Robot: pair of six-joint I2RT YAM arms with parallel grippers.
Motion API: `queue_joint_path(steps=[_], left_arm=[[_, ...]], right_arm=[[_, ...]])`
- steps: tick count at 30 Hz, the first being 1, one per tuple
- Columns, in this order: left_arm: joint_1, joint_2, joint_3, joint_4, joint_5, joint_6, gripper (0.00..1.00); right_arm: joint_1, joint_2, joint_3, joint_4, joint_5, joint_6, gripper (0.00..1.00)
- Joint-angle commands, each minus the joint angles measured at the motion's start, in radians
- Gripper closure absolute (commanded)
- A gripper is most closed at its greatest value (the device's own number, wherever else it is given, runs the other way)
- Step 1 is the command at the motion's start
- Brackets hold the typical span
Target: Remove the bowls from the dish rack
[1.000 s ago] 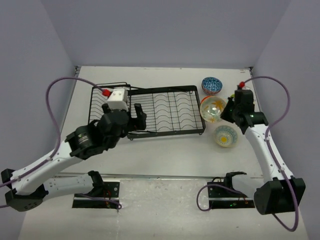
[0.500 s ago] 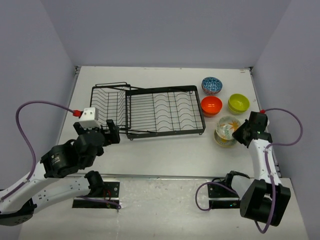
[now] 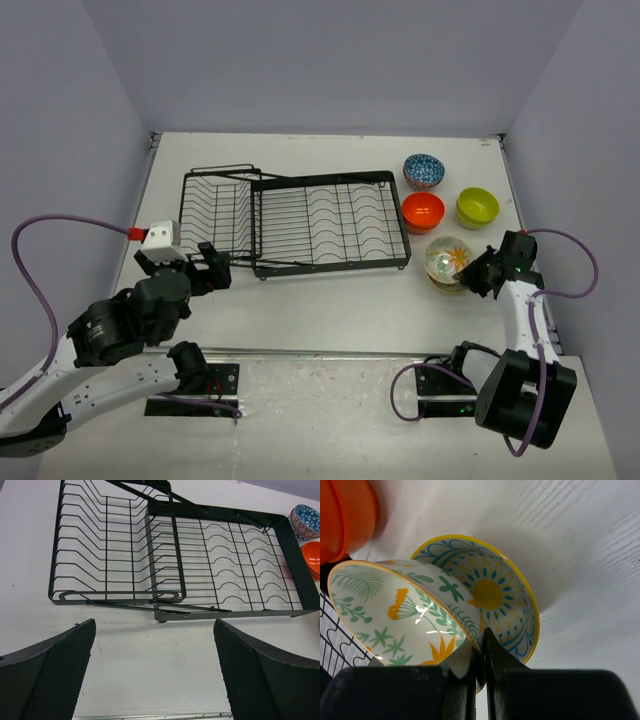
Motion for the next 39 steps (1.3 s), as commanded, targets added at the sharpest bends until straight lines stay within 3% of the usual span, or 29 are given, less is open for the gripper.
queue_joint_path(steps=[1, 16, 24, 32, 34, 35, 39], left_arm=[[0.006, -0.002, -0.008, 0.037, -0.03, 0.008, 0.0], [0.006, -0.042, -0.022, 0.055, -0.014, 0.022, 0.0], [0.006, -0.043, -0.028, 0.064, -0.011, 0.031, 0.0], [0.006, -0.034, -0.026, 0.058, -0.016, 0.024, 0.0], [0.006, -0.035, -0.028, 0.058, -0.016, 0.025, 0.0], [0.006, -0.032, -0.028, 0.058, -0.017, 0.024, 0.0], [0.006, -0.032, -0.029, 0.058, -0.019, 0.024, 0.0]], right_arm=[[-0.005, -0.012, 0.009, 0.021, -0.039, 0.015, 1.0], [-0.009, -0.011, 0.032, -0.081, 0.04, 0.028, 1.0], [-0.009, 0.087, 0.034, -0.024, -0.142, -0.005, 1.0], [-0.007, 0.142, 0.13, -0.059, -0.102, -0.07, 1.0], [-0.007, 0.135, 0.14, -0.076, -0.082, -0.082, 0.96], [-0.009, 0.129, 0.144, -0.079, -0.075, -0.085, 0.89], [-0.007, 0.141, 0.151, -0.082, -0.088, -0.1, 0.88]])
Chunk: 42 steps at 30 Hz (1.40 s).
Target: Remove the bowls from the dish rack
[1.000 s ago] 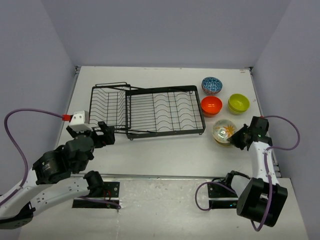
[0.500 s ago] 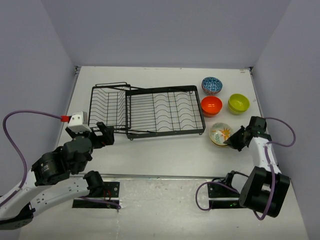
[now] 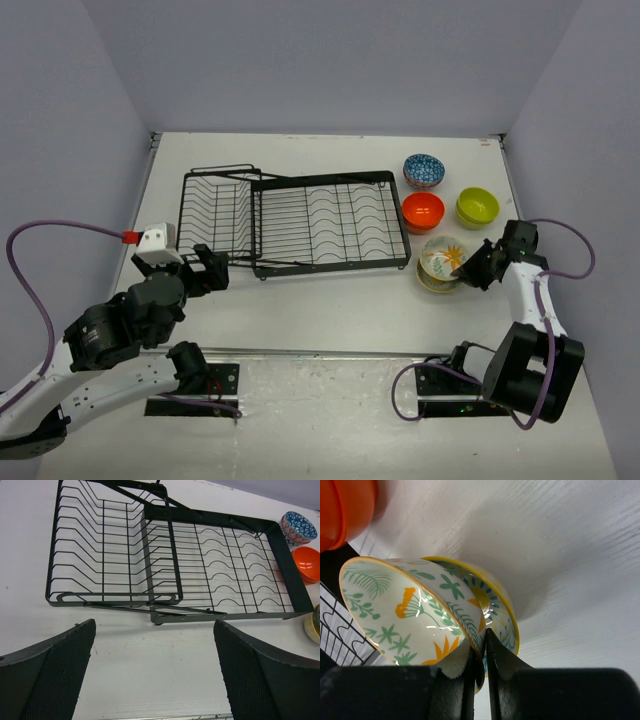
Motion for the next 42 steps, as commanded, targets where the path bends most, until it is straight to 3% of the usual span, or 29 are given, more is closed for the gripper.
queue_joint_path(steps=[1, 3, 9, 19, 42], left_arm=[[0.006, 0.01, -0.007, 0.033, -0.022, 0.014, 0.0], [0.006, 0.011, -0.007, 0.033, -0.024, 0.014, 0.0], [0.006, 0.013, -0.007, 0.033, -0.026, 0.014, 0.0], [0.006, 0.003, -0.008, 0.032, -0.024, 0.015, 0.0], [0.006, -0.056, -0.027, 0.076, 0.017, 0.052, 0.0]], right_arm=[[-0.001, 0.005, 0.044, 0.0, -0.031, -0.031, 0.89], [-0.003, 0.007, 0.038, 0.007, -0.038, -0.036, 0.96], [-0.001, -0.009, 0.025, 0.001, -0.058, -0.05, 1.0], [-0.003, -0.101, 0.012, -0.036, -0.071, -0.036, 0.97], [-0.003, 0.017, 0.027, -0.059, -0.073, -0.047, 0.9]])
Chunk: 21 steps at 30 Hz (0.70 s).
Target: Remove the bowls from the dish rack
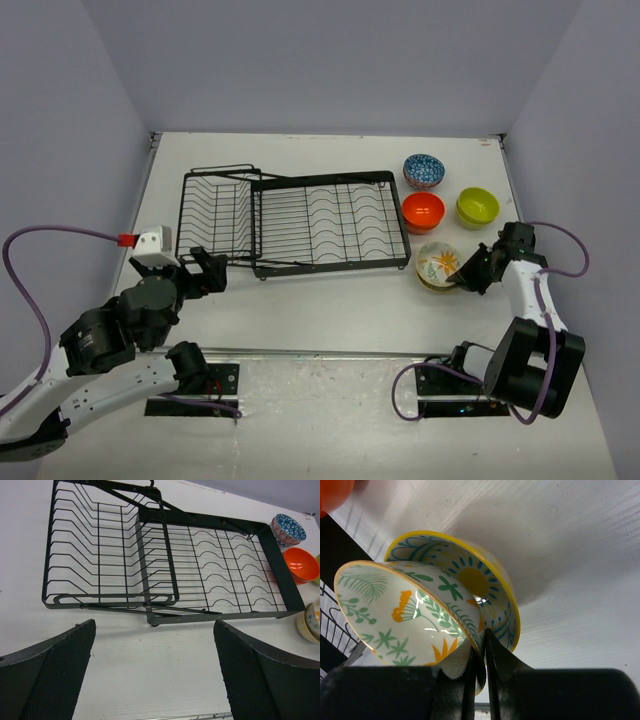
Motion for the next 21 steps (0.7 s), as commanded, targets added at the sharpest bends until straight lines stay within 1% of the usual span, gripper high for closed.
queue_joint_path(steps=[1, 4, 5, 7, 8, 10, 11, 12, 13, 14, 21], left_arm=[[0.006, -0.022, -0.008, 0.057, 0.0, 0.026, 0.0], [0.006, -0.022, -0.01, 0.059, 0.003, 0.03, 0.0], [0.006, -0.021, -0.01, 0.062, 0.006, 0.033, 0.0], [0.006, -0.024, -0.013, 0.071, 0.016, 0.04, 0.0], [0.006, -0.022, -0.013, 0.071, 0.016, 0.042, 0.0], [0.006, -0.025, -0.013, 0.071, 0.016, 0.042, 0.0], [0.006, -0.027, -0.013, 0.071, 0.016, 0.042, 0.0], [0.006, -0.03, -0.013, 0.072, 0.016, 0.042, 0.0], [0.006, -0.03, -0.014, 0.072, 0.014, 0.042, 0.0], [0.006, -0.03, -0.014, 0.071, 0.014, 0.042, 0.0], [0.006, -0.025, -0.005, 0.042, -0.017, 0.011, 0.0]], right_arm=[[-0.001, -0.005, 0.026, -0.003, -0.023, -0.005, 0.89], [-0.003, 0.003, 0.026, -0.003, -0.028, -0.008, 0.85], [-0.001, 0.012, 0.026, -0.002, -0.029, -0.009, 0.8], [-0.003, 0.019, 0.03, -0.005, -0.041, -0.013, 0.8], [-0.003, 0.02, 0.031, -0.005, -0.041, -0.013, 0.78], [-0.003, 0.01, 0.033, -0.008, -0.038, -0.011, 0.77], [-0.001, -0.008, 0.033, -0.01, -0.032, -0.008, 0.73], [-0.001, -0.019, 0.039, -0.013, -0.026, -0.006, 0.64], [-0.003, -0.029, 0.045, -0.029, -0.02, -0.006, 0.46], [-0.003, -0.054, 0.063, -0.037, -0.012, -0.003, 0.02], [-0.003, -0.174, 0.166, -0.112, 0.1, 0.01, 0.01]])
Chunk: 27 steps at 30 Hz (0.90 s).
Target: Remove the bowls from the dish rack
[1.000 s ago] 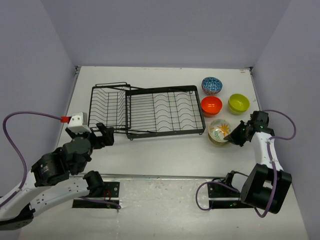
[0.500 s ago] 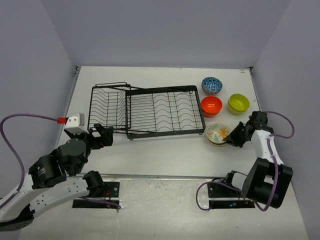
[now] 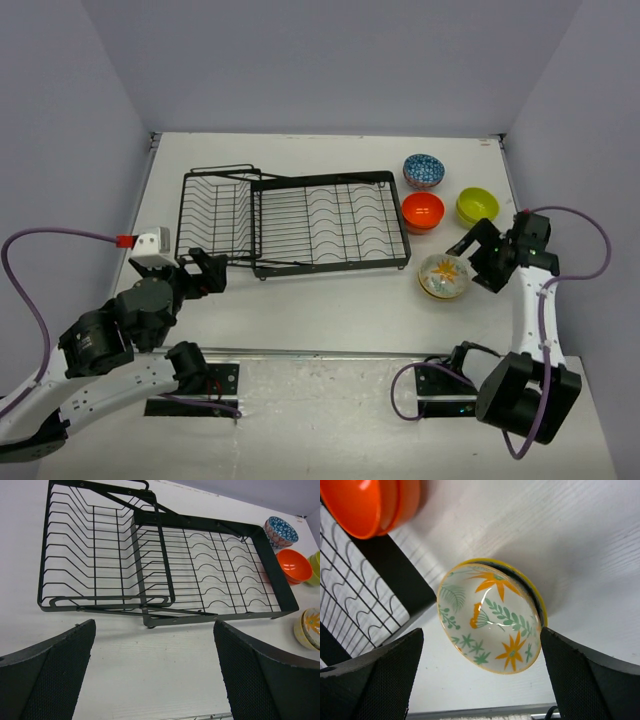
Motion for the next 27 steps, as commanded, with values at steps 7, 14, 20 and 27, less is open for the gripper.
queue_joint_path(steps=[7, 14, 20, 27], left_arm=[[0.006, -0.009, 0.02, -0.034, -0.086, -0.062, 0.0], [0.006, 0.029, 0.053, -0.178, -0.217, -0.236, 0.0], [0.03, 0.283, 0.159, -0.268, -0.261, -0.297, 0.0], [0.03, 0.269, 0.262, -0.31, -0.263, -0.274, 0.0]], right_arm=[[-0.001, -0.099, 0.131, -0.051, 0.05, -0.009, 0.01], [0.006, -0.418, 0.228, 0.0, 0.03, -0.069, 0.01], [0.184, -0.457, 0.412, -0.086, 0.177, -0.152, 0.01], [0.289, -0.48, 0.449, -0.149, 0.241, -0.195, 0.01]])
